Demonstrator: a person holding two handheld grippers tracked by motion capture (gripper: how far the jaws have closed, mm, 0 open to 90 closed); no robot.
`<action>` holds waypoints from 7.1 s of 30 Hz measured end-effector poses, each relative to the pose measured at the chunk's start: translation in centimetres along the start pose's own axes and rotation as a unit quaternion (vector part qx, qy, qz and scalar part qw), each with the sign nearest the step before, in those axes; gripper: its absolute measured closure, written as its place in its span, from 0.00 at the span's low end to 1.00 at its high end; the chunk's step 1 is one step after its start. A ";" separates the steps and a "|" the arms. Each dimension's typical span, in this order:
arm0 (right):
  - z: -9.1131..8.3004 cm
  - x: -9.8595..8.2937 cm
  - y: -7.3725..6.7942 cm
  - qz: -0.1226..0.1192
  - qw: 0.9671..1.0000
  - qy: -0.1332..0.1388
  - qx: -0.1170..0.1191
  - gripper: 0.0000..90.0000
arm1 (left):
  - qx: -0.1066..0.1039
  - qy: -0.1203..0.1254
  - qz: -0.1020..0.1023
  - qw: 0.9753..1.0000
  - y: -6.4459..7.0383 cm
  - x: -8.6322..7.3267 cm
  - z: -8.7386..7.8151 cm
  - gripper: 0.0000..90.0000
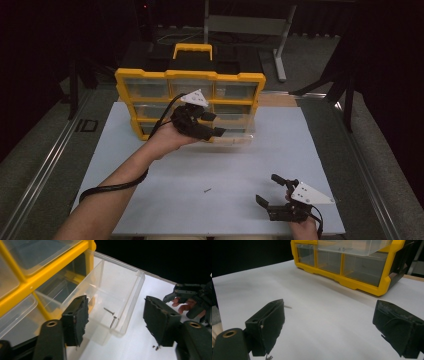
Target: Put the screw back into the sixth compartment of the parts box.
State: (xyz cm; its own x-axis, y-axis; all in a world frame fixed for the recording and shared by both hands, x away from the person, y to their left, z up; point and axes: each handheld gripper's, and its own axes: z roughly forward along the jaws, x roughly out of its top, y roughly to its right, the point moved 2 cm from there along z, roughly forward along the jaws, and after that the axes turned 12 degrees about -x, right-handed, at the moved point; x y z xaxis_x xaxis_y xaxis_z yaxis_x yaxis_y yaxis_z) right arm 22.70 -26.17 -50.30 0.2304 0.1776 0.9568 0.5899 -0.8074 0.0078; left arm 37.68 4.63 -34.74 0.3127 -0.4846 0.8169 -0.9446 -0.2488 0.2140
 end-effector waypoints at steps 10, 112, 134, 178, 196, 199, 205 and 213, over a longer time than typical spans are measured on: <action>0.1 0.0 0.0 -0.001 1.000 -0.001 0.000 0.12 | 0.004 -0.002 0.002 1.000 1.3 -2.7 -0.9 0.28; 0.1 -0.1 -0.2 -0.001 1.000 -0.005 0.004 0.12 | -0.009 -0.152 -0.008 0.988 4.0 -15.9 7.9 0.98; 0.2 -0.1 -0.2 -0.002 1.000 -0.006 0.004 0.12 | 0.020 -0.080 0.005 0.997 4.1 -11.9 2.5 0.98; 0.2 -0.1 -0.2 -0.002 1.000 -0.008 0.005 0.12 | 0.042 0.011 0.057 0.997 0.9 0.3 -2.6 0.98; 0.1 -0.1 -0.1 -0.003 1.000 -0.007 0.006 0.12 | 0.028 -0.018 0.066 0.997 0.2 2.1 0.8 0.98; 0.1 -0.1 -0.2 -0.003 1.000 -0.007 0.006 0.12 | 0.023 -0.019 0.054 0.998 -0.5 2.2 1.4 0.98; 0.1 -0.1 -0.1 -0.003 1.000 -0.007 0.006 0.12 | 0.027 -0.034 0.047 0.998 -1.2 2.0 2.3 0.98; 0.1 -0.1 -0.2 -0.003 1.000 -0.006 0.007 0.12 | 0.029 -0.064 0.043 0.997 -1.6 1.6 3.8 0.98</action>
State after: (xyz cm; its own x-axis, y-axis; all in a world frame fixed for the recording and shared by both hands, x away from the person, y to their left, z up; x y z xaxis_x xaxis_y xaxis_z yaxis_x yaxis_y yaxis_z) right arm 22.68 -25.99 -50.39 0.2372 0.1890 0.9529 0.6012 -0.7990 0.0088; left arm 40.04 1.04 -35.81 0.2447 -0.6079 0.7553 -0.9623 -0.2478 0.1124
